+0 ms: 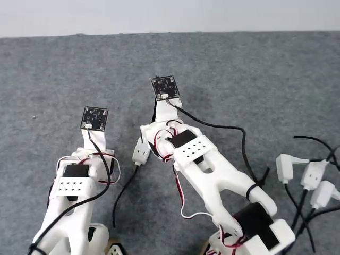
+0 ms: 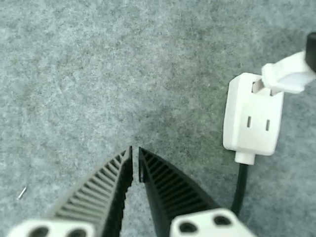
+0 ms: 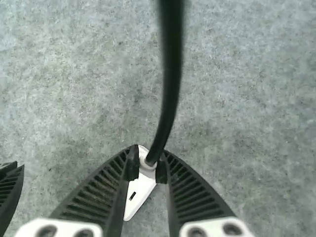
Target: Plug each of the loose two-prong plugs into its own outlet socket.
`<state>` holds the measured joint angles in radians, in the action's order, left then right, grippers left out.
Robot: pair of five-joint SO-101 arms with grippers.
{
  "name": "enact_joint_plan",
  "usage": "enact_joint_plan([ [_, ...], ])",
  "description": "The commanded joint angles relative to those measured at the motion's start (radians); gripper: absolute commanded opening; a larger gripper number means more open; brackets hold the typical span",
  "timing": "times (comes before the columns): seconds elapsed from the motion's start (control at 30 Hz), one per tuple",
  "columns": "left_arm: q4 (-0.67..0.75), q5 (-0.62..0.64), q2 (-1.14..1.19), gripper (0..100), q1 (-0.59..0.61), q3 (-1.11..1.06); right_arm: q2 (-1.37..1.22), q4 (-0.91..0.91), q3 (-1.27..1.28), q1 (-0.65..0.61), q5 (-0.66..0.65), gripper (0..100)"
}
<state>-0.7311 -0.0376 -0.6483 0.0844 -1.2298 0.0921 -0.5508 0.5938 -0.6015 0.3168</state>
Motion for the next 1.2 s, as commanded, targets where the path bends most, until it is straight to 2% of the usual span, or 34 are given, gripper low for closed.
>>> enact_joint_plan([
  [0.0,-0.002,0.009,-0.017,2,0.006,0.047,0.002,0.015,0.002,0.012,0.005,0.8],
  [0.2,-0.002,0.009,-0.017,2,0.005,0.039,0.01,0.027,0.043,-0.067,-0.095,0.9],
  [0.3,-0.002,0.009,-0.017,2,0.006,0.039,0.012,0.041,0.057,-0.073,-0.101,0.9],
  [0.67,-0.002,0.009,-0.017,2,0.008,0.039,-0.021,0.033,0.061,-0.14,-0.269,0.9],
  [0.77,-0.002,0.009,-0.02,2,0.009,0.039,-0.022,0.033,0.055,-0.142,-0.267,2.9],
  [0.87,0.0,0.014,-0.025,2,0.025,0.042,-0.019,0.031,0.055,-0.159,-0.262,15.6],
  [0.97,0.003,0.015,-0.025,2,0.077,0.067,-0.019,-0.016,0.037,-0.193,-0.192,27.7],
  [1.03,0.002,0.02,-0.025,2,0.117,0.085,-0.021,-0.073,0.0,-0.229,-0.157,29.2],
  [1.17,0.005,0.11,-0.023,2,0.209,0.119,-0.028,-0.116,-0.044,-0.278,-0.097,27.2],
])
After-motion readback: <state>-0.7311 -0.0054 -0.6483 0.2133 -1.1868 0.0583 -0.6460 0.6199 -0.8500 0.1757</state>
